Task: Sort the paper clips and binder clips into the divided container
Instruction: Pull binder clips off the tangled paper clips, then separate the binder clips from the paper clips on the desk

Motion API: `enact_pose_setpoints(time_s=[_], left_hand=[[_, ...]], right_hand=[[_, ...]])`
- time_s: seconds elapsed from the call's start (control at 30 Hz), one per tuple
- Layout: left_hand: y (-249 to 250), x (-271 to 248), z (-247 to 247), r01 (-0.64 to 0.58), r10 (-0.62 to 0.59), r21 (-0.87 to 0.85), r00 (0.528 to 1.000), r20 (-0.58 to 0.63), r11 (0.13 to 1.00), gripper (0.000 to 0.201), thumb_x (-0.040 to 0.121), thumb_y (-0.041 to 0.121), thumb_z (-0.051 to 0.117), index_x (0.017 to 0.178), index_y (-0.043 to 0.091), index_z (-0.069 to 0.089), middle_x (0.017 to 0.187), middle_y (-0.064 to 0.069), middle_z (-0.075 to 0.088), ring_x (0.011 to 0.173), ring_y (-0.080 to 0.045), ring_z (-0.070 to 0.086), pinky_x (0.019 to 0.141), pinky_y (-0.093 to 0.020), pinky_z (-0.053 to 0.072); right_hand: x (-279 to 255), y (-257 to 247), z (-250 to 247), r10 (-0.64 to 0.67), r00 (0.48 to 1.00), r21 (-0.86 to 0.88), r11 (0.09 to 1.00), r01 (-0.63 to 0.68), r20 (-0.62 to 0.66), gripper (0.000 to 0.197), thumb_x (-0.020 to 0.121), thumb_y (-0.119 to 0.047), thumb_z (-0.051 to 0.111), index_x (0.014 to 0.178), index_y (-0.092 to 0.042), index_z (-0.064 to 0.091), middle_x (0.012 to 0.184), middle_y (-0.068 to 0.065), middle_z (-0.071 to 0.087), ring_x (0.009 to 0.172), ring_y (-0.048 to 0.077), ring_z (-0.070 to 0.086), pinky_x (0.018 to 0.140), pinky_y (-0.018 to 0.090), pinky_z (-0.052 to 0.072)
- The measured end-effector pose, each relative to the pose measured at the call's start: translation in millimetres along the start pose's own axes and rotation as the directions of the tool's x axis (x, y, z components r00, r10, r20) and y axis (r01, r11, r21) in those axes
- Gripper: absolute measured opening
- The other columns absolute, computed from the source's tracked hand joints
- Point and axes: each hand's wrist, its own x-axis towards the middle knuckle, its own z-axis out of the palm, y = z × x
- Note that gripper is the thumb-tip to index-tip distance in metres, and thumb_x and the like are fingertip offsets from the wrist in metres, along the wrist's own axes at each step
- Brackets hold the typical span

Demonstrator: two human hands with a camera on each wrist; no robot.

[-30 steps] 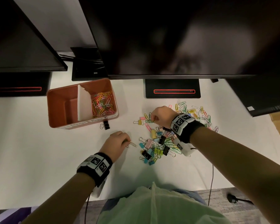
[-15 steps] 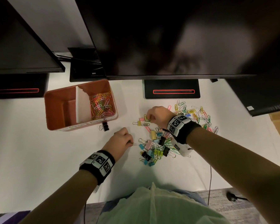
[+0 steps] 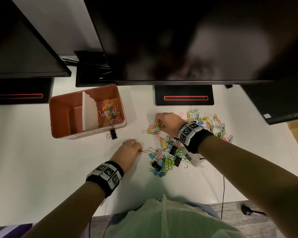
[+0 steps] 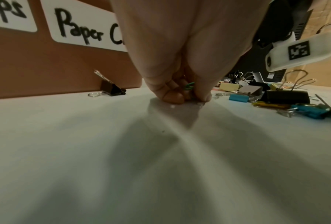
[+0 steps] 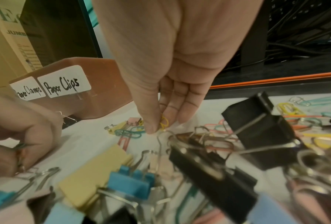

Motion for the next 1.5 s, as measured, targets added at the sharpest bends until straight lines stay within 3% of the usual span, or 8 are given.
enact_pose_setpoints(time_s=[0.1,0.63,0.8,0.97,1.1,1.27,1.37,1.5], left_hand=[[0,-1,1,0.003,-0.003,0.011,1.000,0.001,1.000,0.010,0.088,0.008,0.054,0.090,0.003,0.063,0.093,-0.014,0.058,0.089,-0.029,0.052,0.079,-0.034,0.041],[3,-3,-19,0.097,-0.103,-0.182,0.994,-0.027,0.978,0.005,0.086,0.012,0.059,0.088,0.009,0.063,0.083,0.002,0.052,0.075,-0.012,0.049,0.074,-0.029,0.045],[18,-15,-89,0.044,-0.136,-0.307,0.948,-0.287,0.951,0.006,0.081,0.013,0.066,0.086,0.016,0.065,0.080,0.004,0.061,0.068,-0.004,0.056,0.065,-0.014,0.045],[-1,-9,-156,0.239,-0.324,-0.238,0.837,-0.440,0.941,0.024,0.077,0.025,0.072,0.099,0.016,0.066,0.088,0.000,0.066,0.071,0.000,0.058,0.067,-0.009,0.043],[-4,-7,-163,0.325,-0.354,-0.141,0.873,-0.336,0.935,0.046,0.079,0.025,0.070,0.121,0.009,0.057,0.118,-0.011,0.061,0.098,-0.015,0.057,0.090,-0.025,0.043],[15,-27,-141,0.115,-0.143,-0.091,0.882,-0.448,0.989,0.031,0.082,0.019,0.066,0.112,0.012,0.063,0.107,-0.003,0.061,0.089,-0.012,0.057,0.086,-0.022,0.043],[16,-41,-102,0.100,-0.148,-0.164,0.937,-0.315,0.981,0.019,0.082,0.024,0.065,0.100,0.019,0.063,0.091,0.006,0.056,0.075,0.001,0.052,0.068,-0.015,0.042],[9,-40,-45,0.239,-0.259,-0.204,0.963,-0.074,0.949,0.022,0.080,0.033,0.066,0.097,0.020,0.058,0.088,0.006,0.052,0.076,-0.008,0.053,0.068,-0.019,0.043]], right_hand=[[3,-2,-1,0.042,0.999,0.015,0.999,-0.043,0.031,0.040,0.082,0.000,0.058,0.119,-0.012,0.050,0.111,0.010,0.059,0.099,0.026,0.057,0.083,0.033,0.048],[1,-2,-12,-0.024,0.992,-0.105,0.994,0.037,0.120,0.016,0.084,-0.012,0.061,0.096,-0.006,0.069,0.103,0.008,0.068,0.095,0.023,0.061,0.080,0.027,0.045],[-9,-30,-51,-0.184,0.980,-0.073,0.981,0.178,-0.078,0.013,0.086,-0.017,0.061,0.092,-0.009,0.069,0.086,-0.001,0.063,0.076,0.011,0.052,0.078,0.023,0.045],[17,-111,-78,-0.331,0.897,0.038,0.933,0.357,-0.291,0.010,0.084,-0.016,0.064,0.092,-0.012,0.068,0.087,-0.002,0.064,0.078,0.010,0.056,0.076,0.023,0.046],[44,-149,-63,-0.294,0.926,0.078,0.944,0.320,-0.237,0.022,0.082,-0.016,0.066,0.103,-0.012,0.064,0.100,0.006,0.068,0.093,0.020,0.063,0.088,0.036,0.052],[26,-114,-47,-0.302,0.887,0.177,0.909,0.378,-0.349,0.021,0.086,-0.018,0.064,0.106,-0.013,0.064,0.105,0.006,0.066,0.089,0.016,0.064,0.085,0.029,0.052],[6,-62,-36,-0.151,0.919,0.150,0.964,0.218,-0.363,0.022,0.088,-0.017,0.059,0.110,-0.015,0.062,0.108,0.005,0.062,0.085,0.014,0.059,0.085,0.031,0.051],[-1,-14,-12,0.084,0.986,0.052,0.996,-0.078,-0.142,0.038,0.088,-0.018,0.057,0.126,-0.016,0.052,0.124,0.008,0.056,0.107,0.020,0.056,0.091,0.029,0.044]])
